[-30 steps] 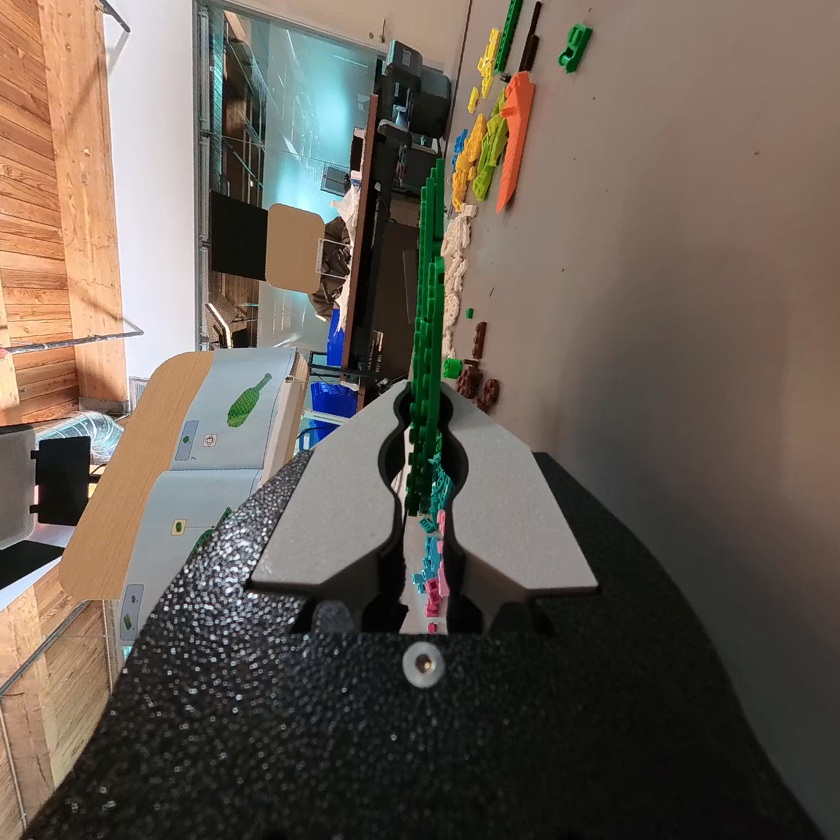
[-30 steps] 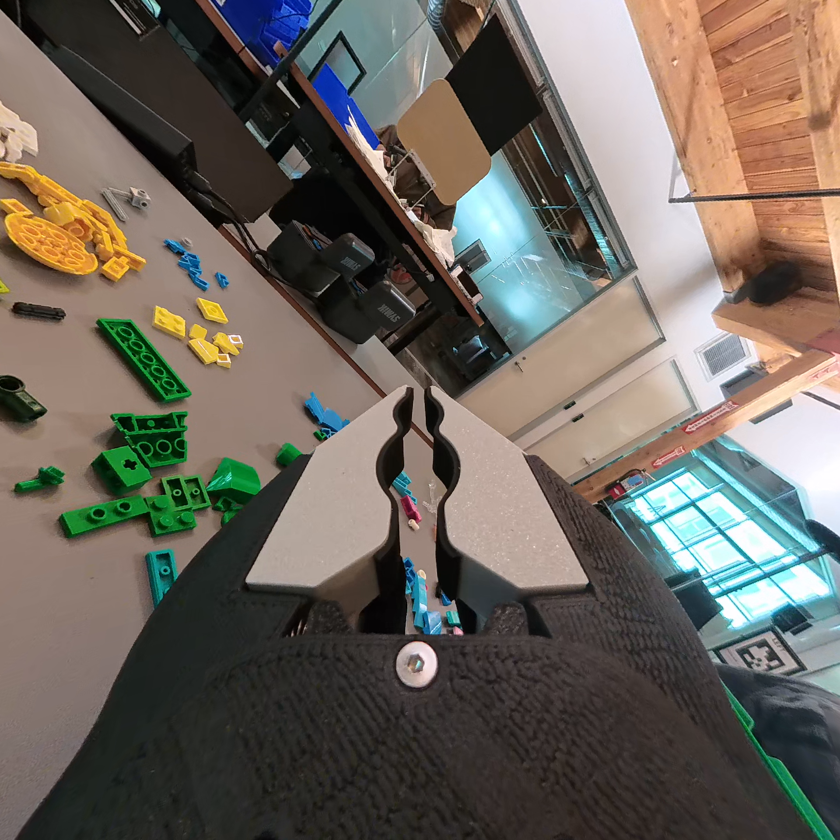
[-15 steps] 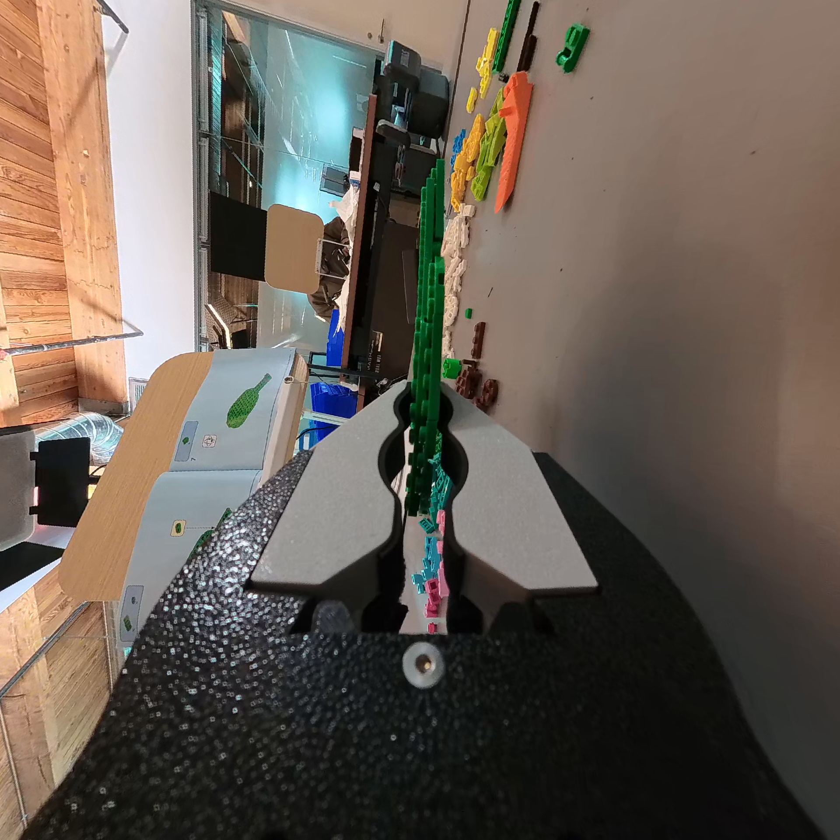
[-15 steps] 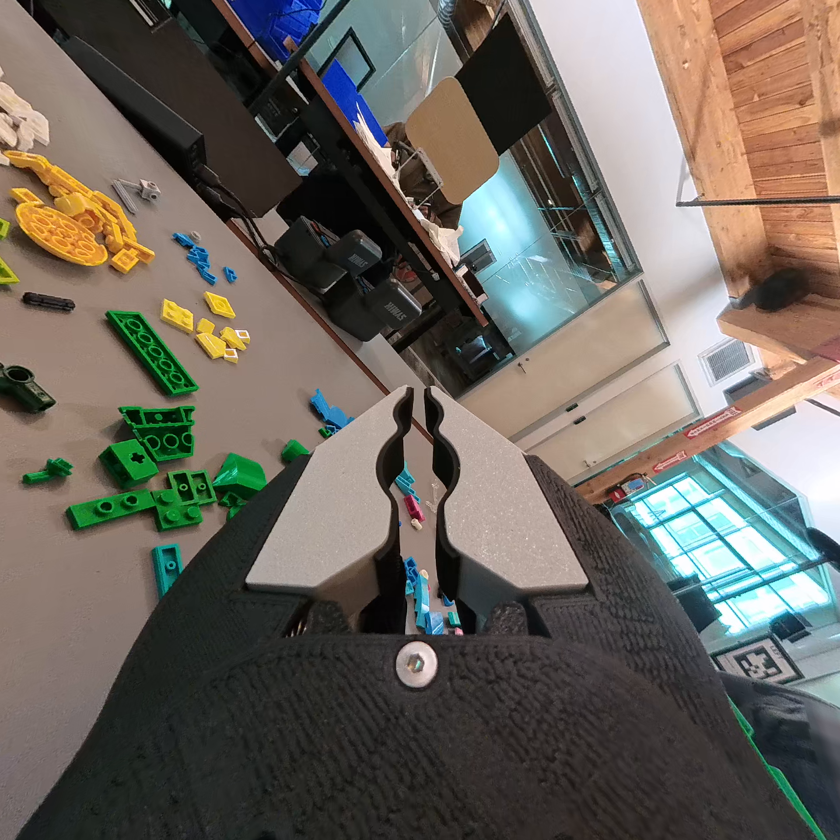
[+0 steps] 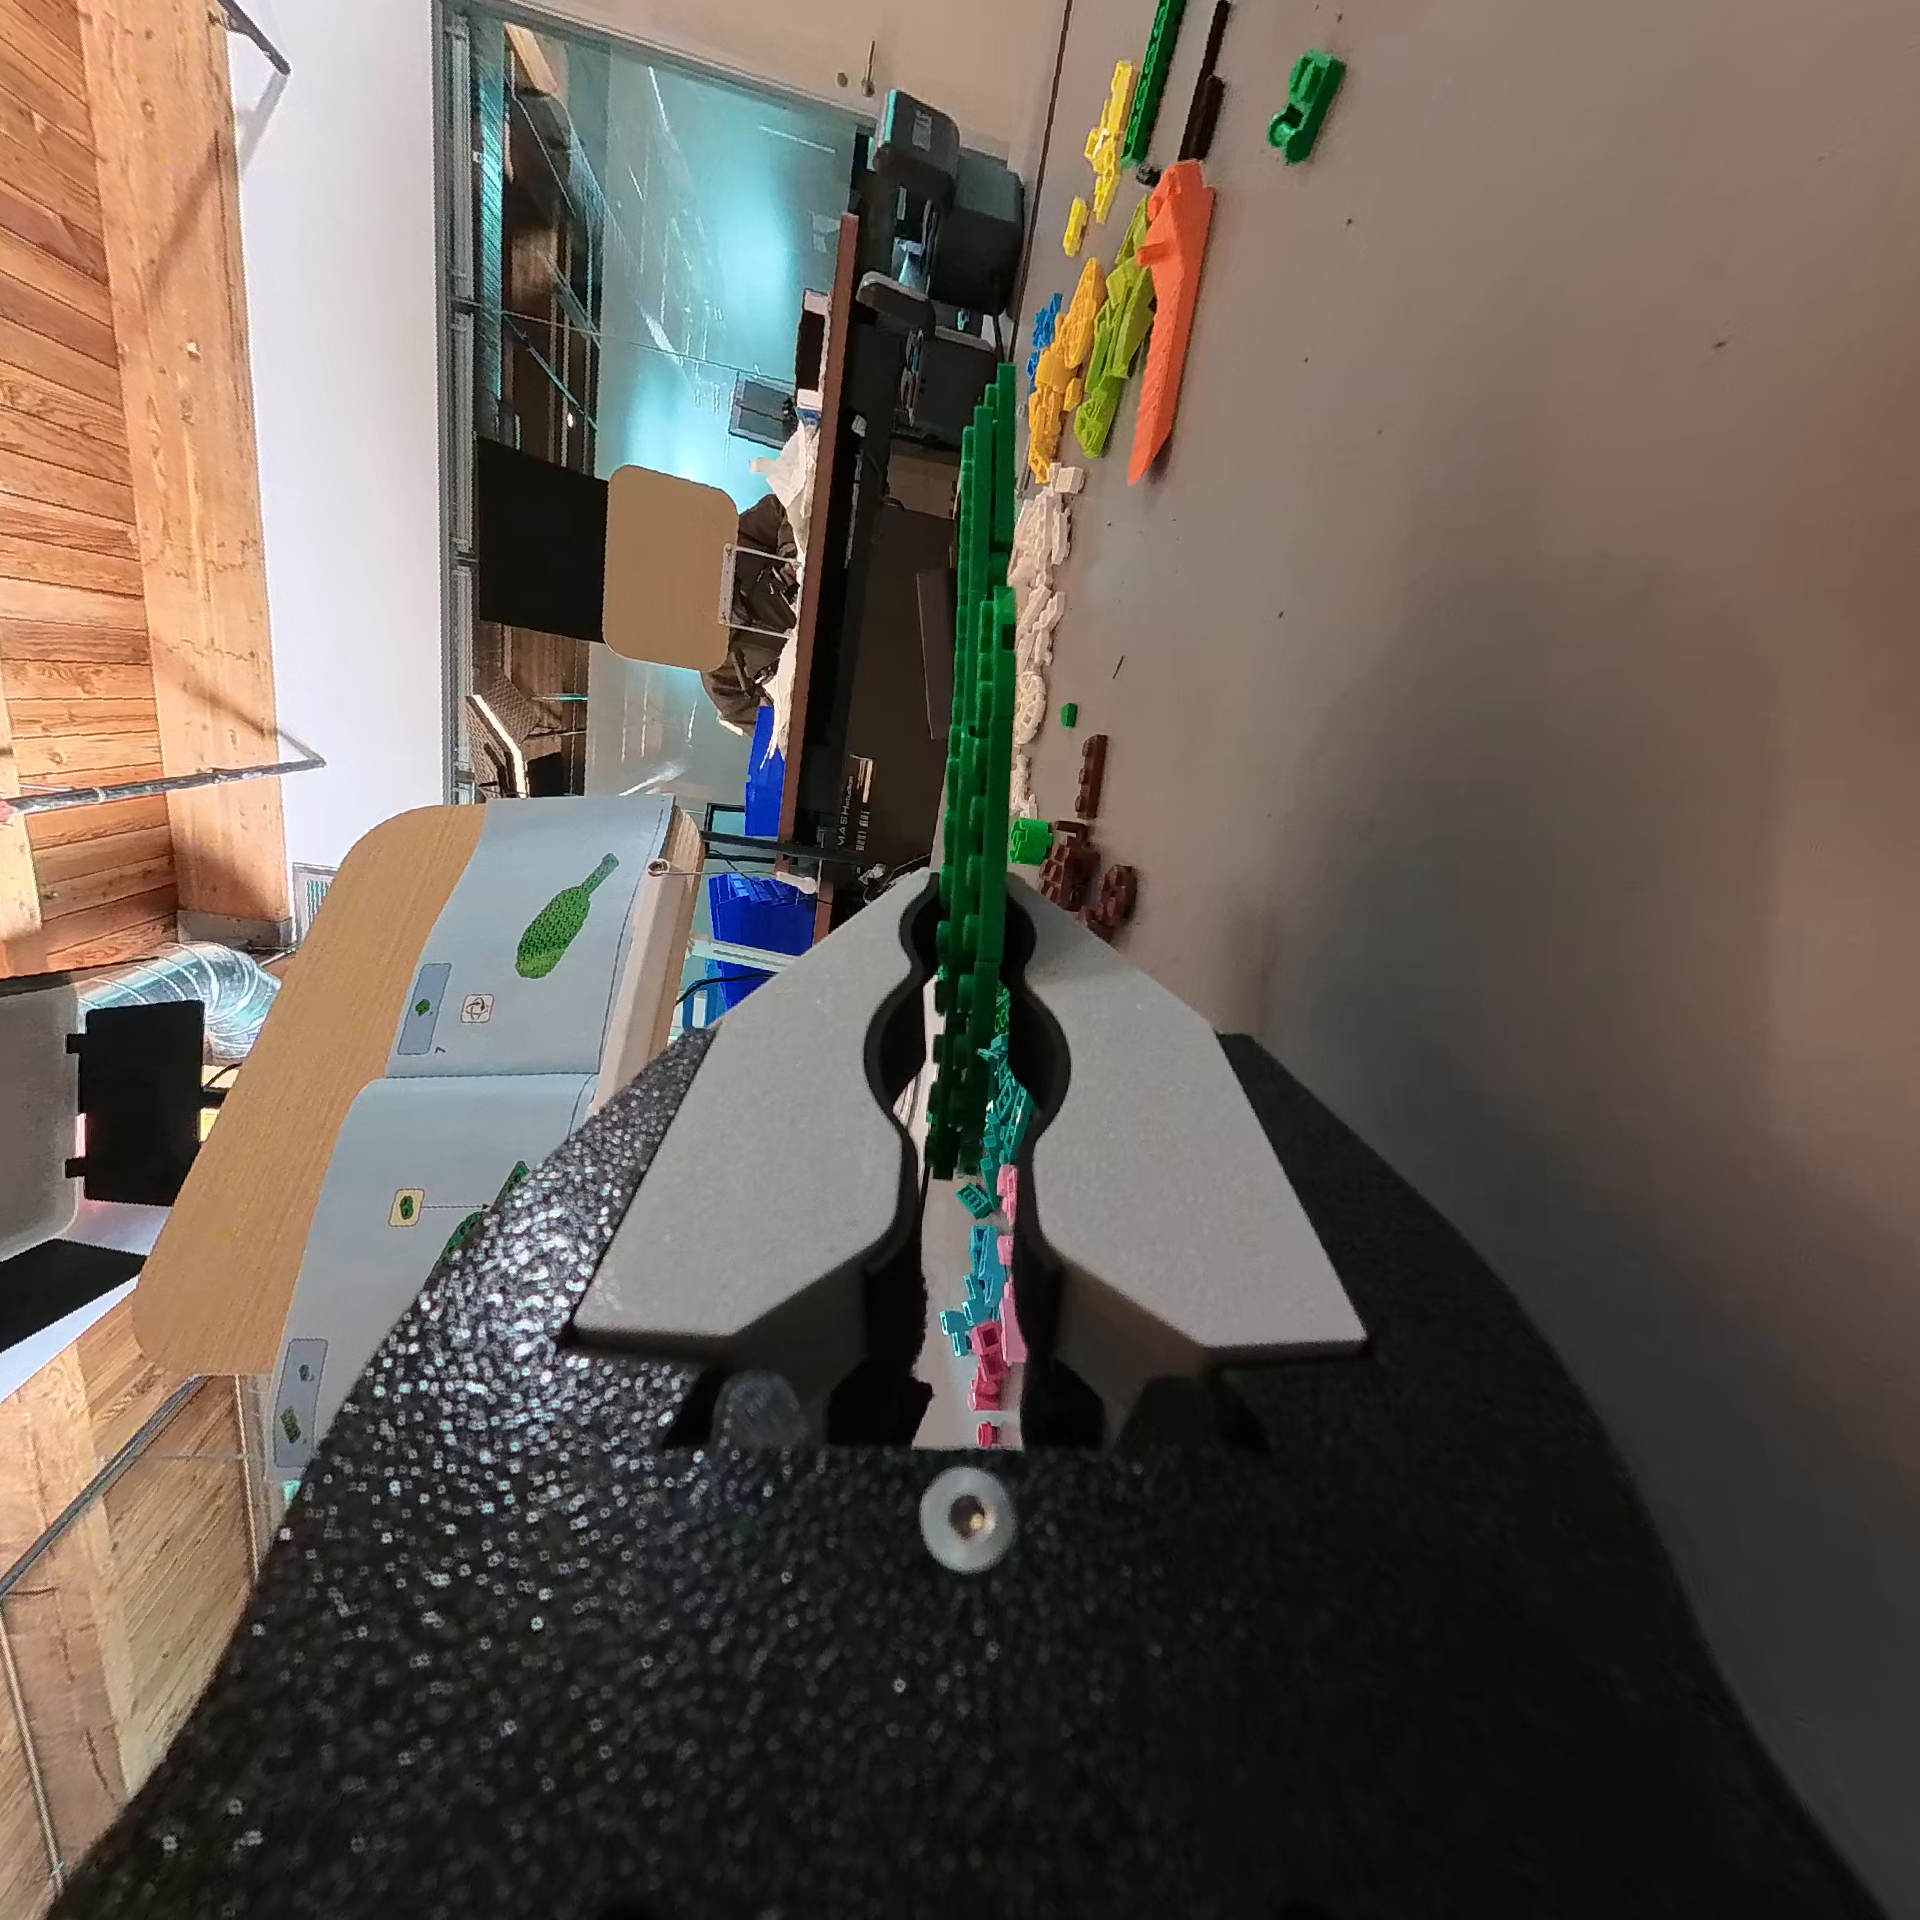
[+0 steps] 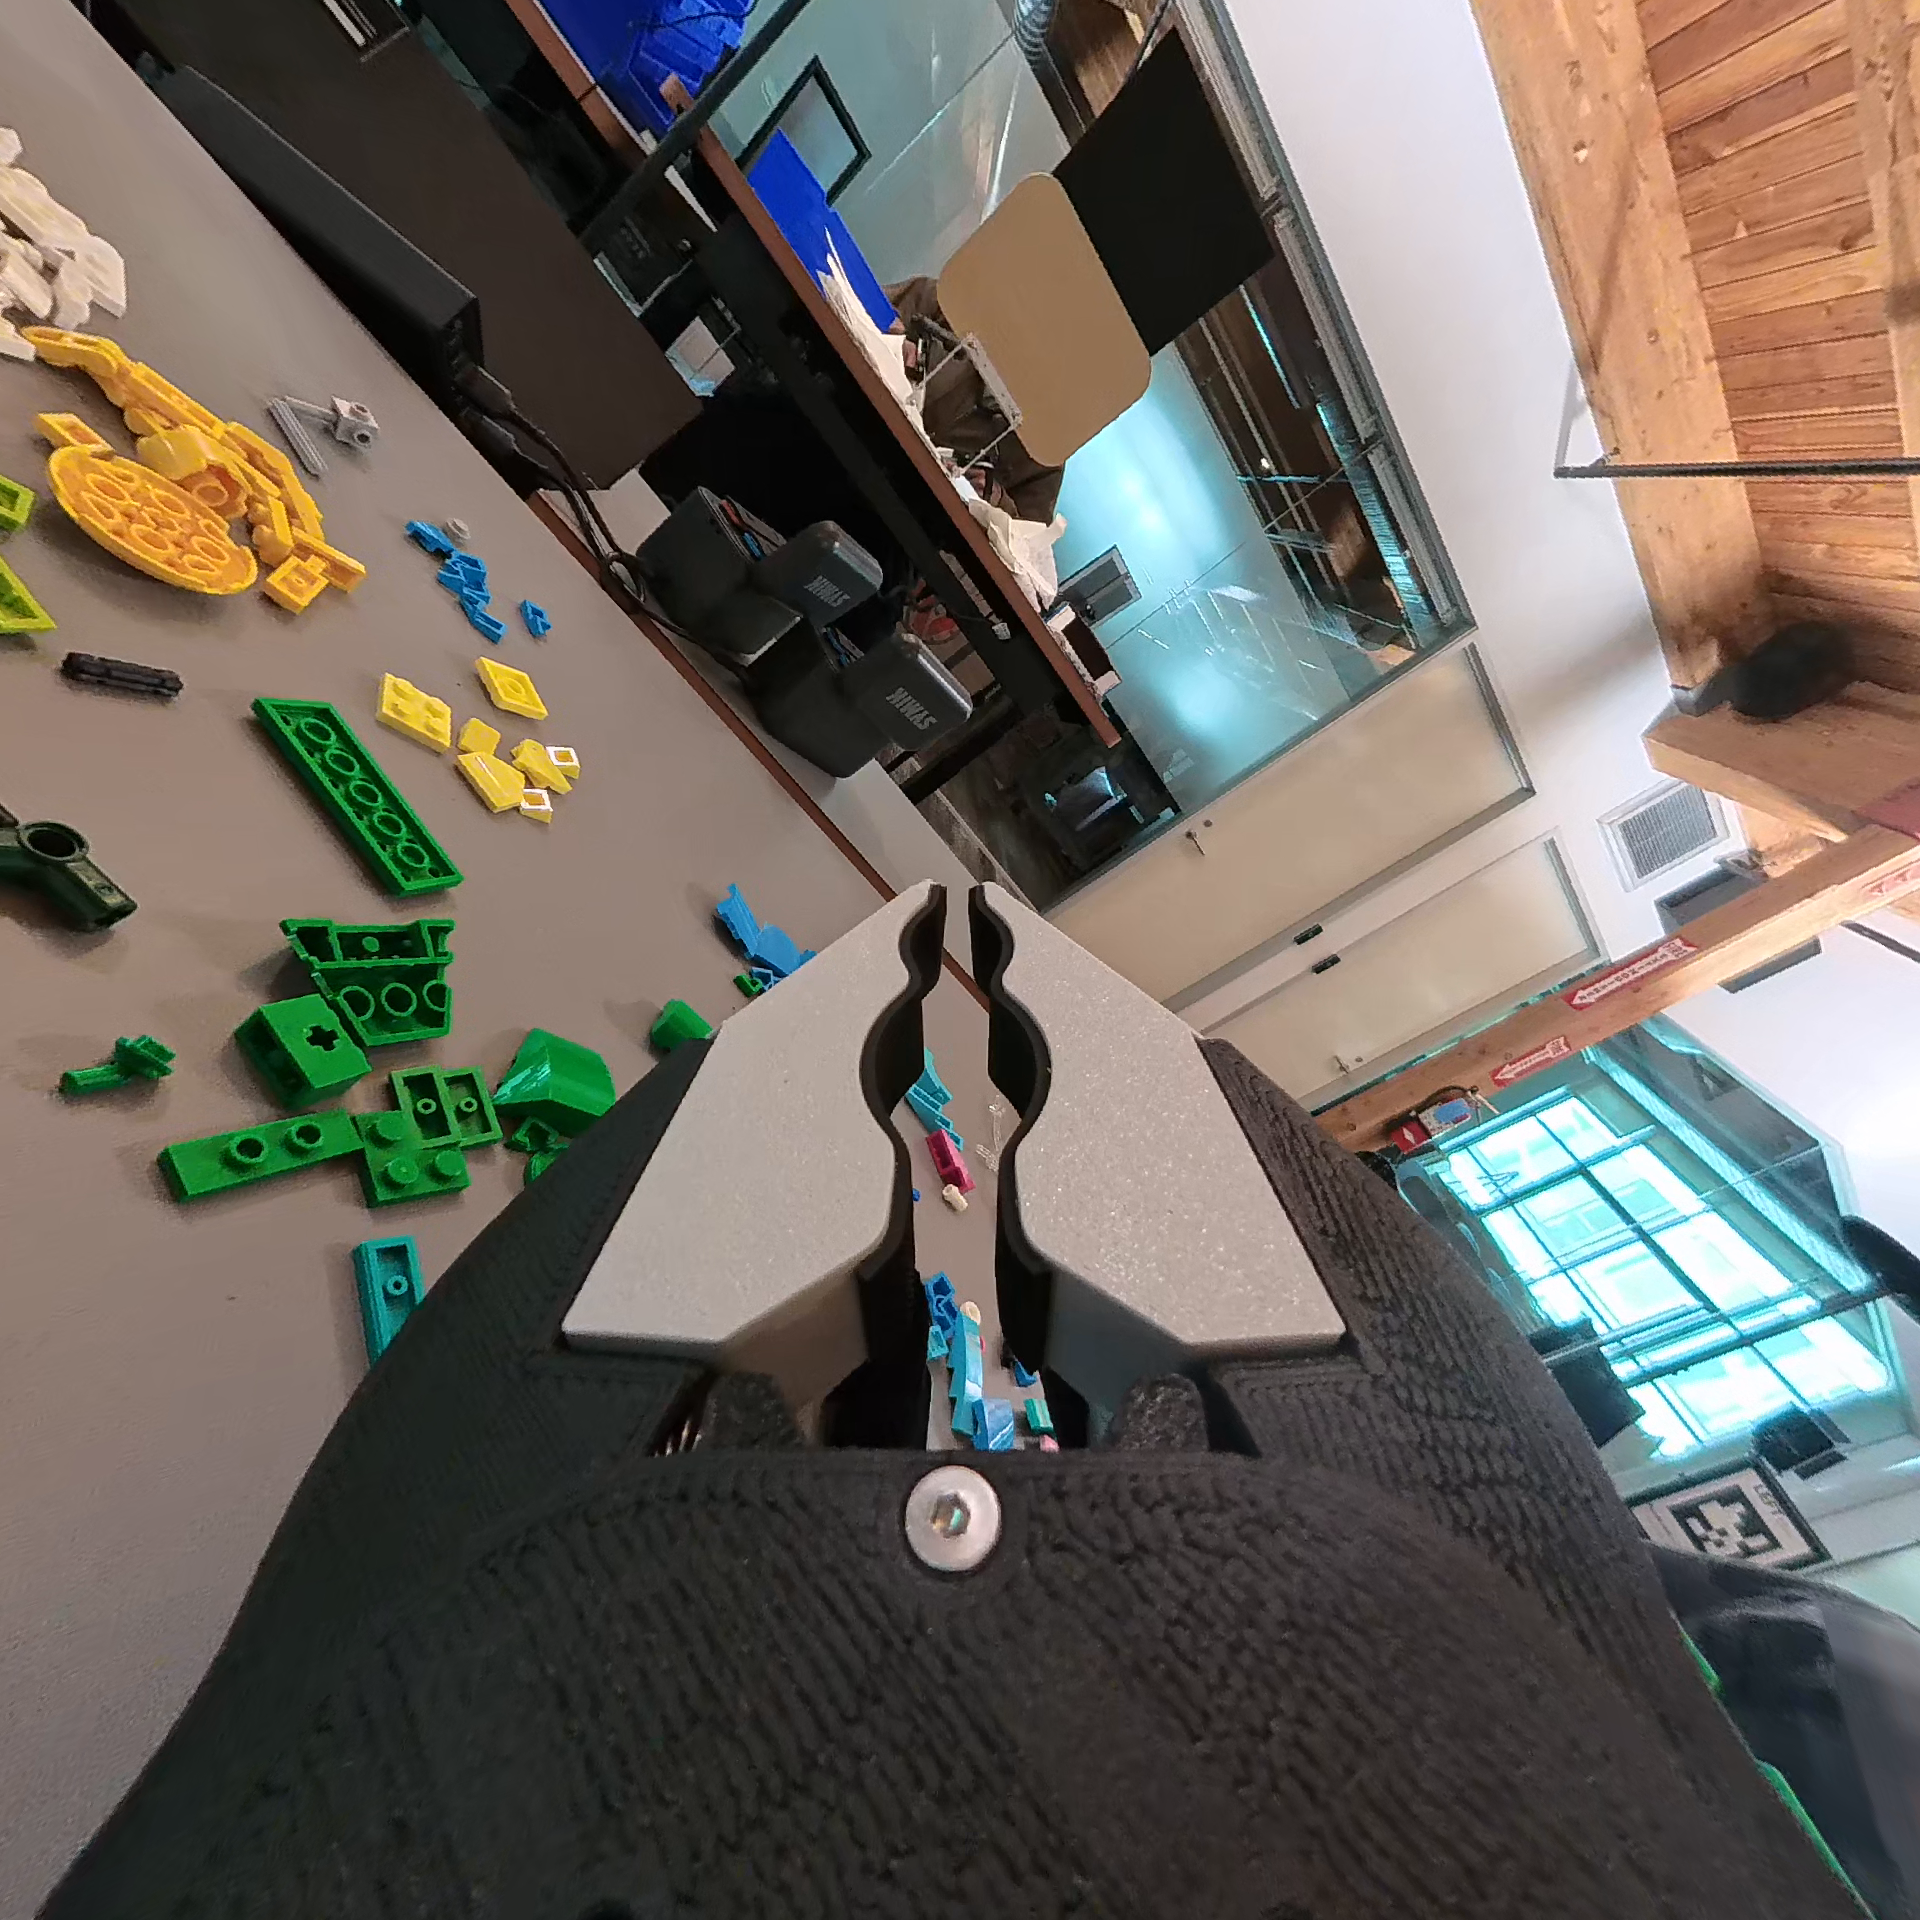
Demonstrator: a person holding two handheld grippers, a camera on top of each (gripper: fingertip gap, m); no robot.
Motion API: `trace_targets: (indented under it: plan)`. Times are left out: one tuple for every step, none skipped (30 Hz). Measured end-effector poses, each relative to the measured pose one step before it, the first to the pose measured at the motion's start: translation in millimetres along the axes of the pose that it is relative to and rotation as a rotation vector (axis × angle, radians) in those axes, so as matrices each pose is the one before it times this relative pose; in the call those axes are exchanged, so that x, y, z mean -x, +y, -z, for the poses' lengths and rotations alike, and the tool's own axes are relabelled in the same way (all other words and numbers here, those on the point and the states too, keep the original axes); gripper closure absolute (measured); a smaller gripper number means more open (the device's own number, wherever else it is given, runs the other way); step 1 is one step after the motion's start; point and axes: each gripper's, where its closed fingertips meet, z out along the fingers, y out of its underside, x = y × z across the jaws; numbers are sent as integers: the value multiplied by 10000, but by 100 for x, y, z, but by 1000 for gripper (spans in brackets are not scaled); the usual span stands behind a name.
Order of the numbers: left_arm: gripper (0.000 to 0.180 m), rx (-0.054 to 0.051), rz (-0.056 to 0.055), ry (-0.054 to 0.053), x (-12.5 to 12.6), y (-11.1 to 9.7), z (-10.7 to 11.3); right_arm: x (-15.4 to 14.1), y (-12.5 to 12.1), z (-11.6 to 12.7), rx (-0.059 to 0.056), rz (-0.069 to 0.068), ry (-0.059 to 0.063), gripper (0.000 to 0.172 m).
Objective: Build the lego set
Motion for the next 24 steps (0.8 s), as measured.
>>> trace_targets:
  plan:
    - [175,3,-1,-2,5,11,-5,-2,16,-3,2,0,4,169]
    - [175,-4,7,-1,7,0,5,-9,-3,-2,-2,6,4,169]
    - [175,-3,9,0,4,1,6,30,-10,-7,-4,4,-12,169]
    - [175,2,1,-2,5,10,-6,36,-9,-6,-3,5,-16,169]
    - [175,1,-3,3,-13,-3,-7,25,-5,1,0,14,-4,169]
    - [175,0,-3,6,-16,2,-1,13,-32,-1,-9,22,-1,169]
    - [175,0,-2,1,0,1,0,34,-30,4,-14,19,-11,169]
    - [175,-1,-1,0,-1,-8,-7,25,-31,6,-11,14,-8,169]
    - [175,-3,-3,3,-12,-2,-3,15,-16,3,-9,15,1,169]
    - [175,1,-5,3,-11,4,0,29,-20,-6,-10,18,-9,169]
    - [174,4,-3,-2,6,5,-11,33,-12,-2,-5,15,-10,169]
    - [174,-1,7,5,-11,-1,-1,42,6,-11,1,13,-12,169]
    - [175,-4,6,2,3,0,5,40,2,-11,3,14,-17,169]
    - [175,4,-2,-1,5,12,-5,41,9,-10,4,14,-11,169]
    - [175,0,-4,3,-11,2,-1,3,5,-7,2,10,1,169]
    - [174,-3,-2,2,-1,-4,-2,-7,-5,-2,-3,5,2,169]
    - [175,-2,2,-1,0,-2,-1,8,-3,-2,-2,-3,-4,169]
    - [175,-2,5,-1,7,-5,-1,-17,13,0,1,-9,1,169]
    - [175,-1,4,5,-9,6,6,-4,4,2,3,-4,5,169]
    - [175,5,-1,3,-1,14,-3,-3,1,-15,-2,2,-1,169]
    - [174,3,-4,0,-8,-1,-6,-6,-8,4,-1,1,8,169]
    - [175,-4,-4,-1,4,-6,-3,-44,7,5,2,-2,21,169]
    - [174,-4,-7,1,-8,-11,3,-82,11,-2,6,-31,38,169]
    - [174,4,-6,1,2,5,3,-142,72,-14,24,-96,42,169]
